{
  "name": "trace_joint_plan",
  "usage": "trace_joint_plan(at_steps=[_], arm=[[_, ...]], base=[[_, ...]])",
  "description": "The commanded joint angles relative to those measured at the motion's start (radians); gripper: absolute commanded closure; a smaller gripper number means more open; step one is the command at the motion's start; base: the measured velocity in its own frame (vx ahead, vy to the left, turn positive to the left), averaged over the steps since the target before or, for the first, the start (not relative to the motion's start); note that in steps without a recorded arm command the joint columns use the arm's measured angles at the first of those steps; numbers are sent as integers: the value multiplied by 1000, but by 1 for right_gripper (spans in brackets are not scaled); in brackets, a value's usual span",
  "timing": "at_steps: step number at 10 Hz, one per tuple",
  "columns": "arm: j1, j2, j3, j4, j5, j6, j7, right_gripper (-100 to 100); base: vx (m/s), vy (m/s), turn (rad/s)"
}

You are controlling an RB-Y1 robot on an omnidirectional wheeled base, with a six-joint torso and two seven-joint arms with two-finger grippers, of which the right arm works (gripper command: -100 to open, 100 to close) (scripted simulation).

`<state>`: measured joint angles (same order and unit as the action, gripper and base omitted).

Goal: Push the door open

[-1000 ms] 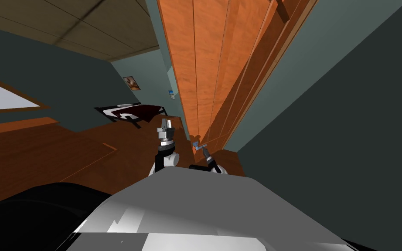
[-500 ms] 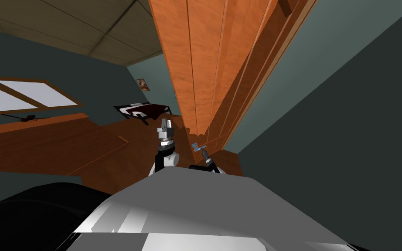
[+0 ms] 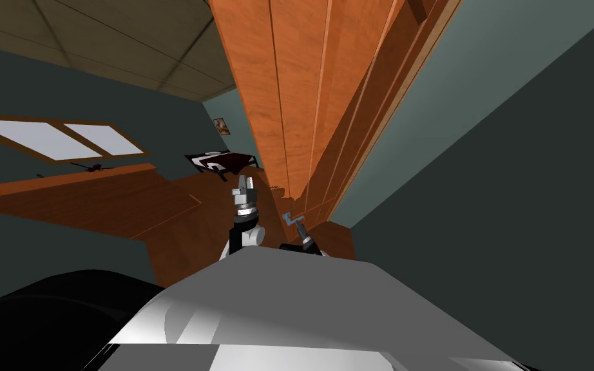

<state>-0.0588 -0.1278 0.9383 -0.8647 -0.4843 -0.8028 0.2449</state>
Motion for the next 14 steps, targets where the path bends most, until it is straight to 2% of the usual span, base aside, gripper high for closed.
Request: trace_joint_plan(at_steps=[1, 4, 5, 9, 10, 14], arm=[[18, 0, 19, -28, -3, 14, 14, 100], [34, -5, 50, -56, -36, 18, 43, 100], [24, -8, 27, -46, -37, 13, 40, -100], [41, -6, 19, -59, -47, 16, 52, -100], [30, -11, 16, -50, -45, 13, 49, -100], [26, -4, 2, -31, -38, -3, 44, -100]], base=[[-40, -90, 59], [-78, -114, 102], [-168, -90, -51], [-222, -44, -88], [-101, -26, -8], [143, 96, 29]])
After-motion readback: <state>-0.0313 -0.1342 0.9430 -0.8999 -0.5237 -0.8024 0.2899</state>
